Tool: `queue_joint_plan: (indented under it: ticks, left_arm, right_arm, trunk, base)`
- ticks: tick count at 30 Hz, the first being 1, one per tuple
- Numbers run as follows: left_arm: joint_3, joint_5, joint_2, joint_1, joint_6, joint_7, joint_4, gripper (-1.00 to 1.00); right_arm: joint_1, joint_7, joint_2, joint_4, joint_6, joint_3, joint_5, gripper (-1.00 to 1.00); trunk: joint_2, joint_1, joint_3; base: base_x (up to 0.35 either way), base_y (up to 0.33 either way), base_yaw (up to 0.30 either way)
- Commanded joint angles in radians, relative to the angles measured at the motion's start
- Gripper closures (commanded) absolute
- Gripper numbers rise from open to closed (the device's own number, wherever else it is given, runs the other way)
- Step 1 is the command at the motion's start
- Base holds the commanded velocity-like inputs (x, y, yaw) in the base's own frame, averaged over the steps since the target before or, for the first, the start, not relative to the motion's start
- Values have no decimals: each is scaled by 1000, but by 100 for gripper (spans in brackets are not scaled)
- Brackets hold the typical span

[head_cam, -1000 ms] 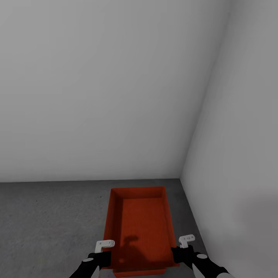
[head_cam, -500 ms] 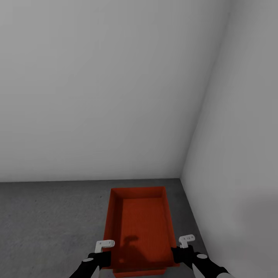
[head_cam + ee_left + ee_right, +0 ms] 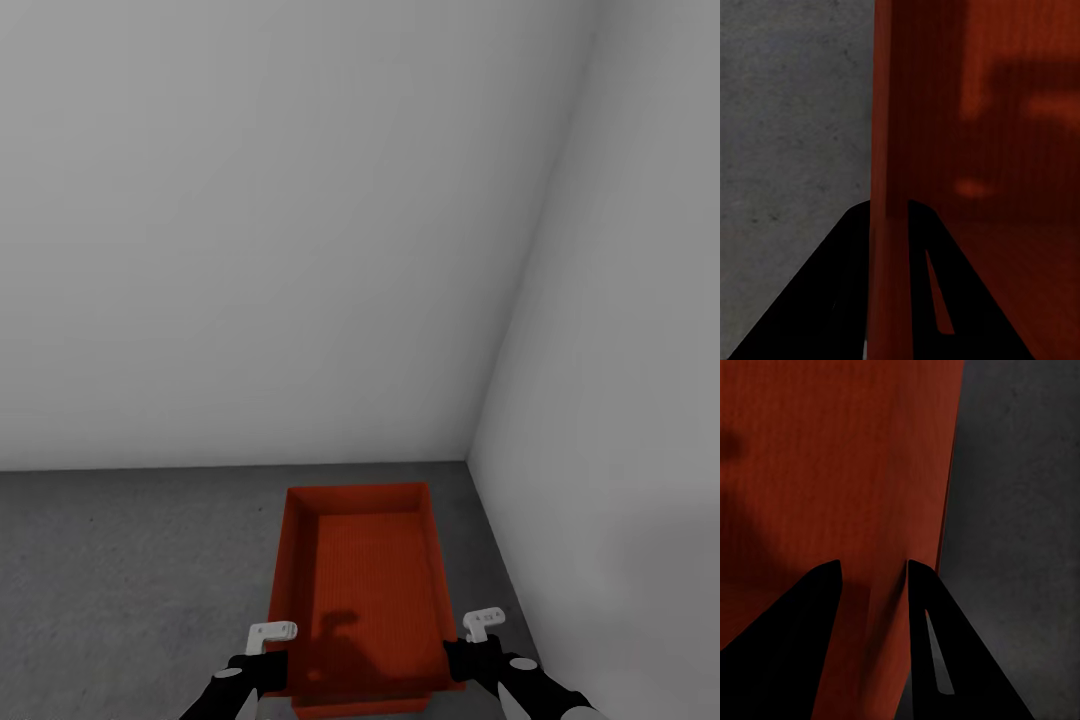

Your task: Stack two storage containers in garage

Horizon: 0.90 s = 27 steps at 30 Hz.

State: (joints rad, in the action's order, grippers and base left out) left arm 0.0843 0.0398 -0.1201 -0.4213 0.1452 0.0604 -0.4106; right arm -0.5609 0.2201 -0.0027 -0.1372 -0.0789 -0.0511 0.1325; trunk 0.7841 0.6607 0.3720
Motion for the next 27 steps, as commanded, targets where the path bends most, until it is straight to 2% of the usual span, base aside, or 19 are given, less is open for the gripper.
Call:
queue_joint_plan:
  ticks: [1,18,27]
  left_arm:
    - [19,6,6,-1,7,3,-2,100]
    - [19,7,5,-1,7,3,-2,100]
    - [19,7,5,-1,7,3,-2,100]
  right_arm:
    - [-1,13,0,-1,-5,14,-1,100]
    - [-1,13,0,-1,-5,15,-1,100]
    - [-1,14,0,-1,-5,14,-1,100]
  trunk:
    - [1,0,2]
    - [1,0,27]
    - [1,0,30]
  base:
    - [0,0,0]
    - [0,0,0]
    - [0,0,0]
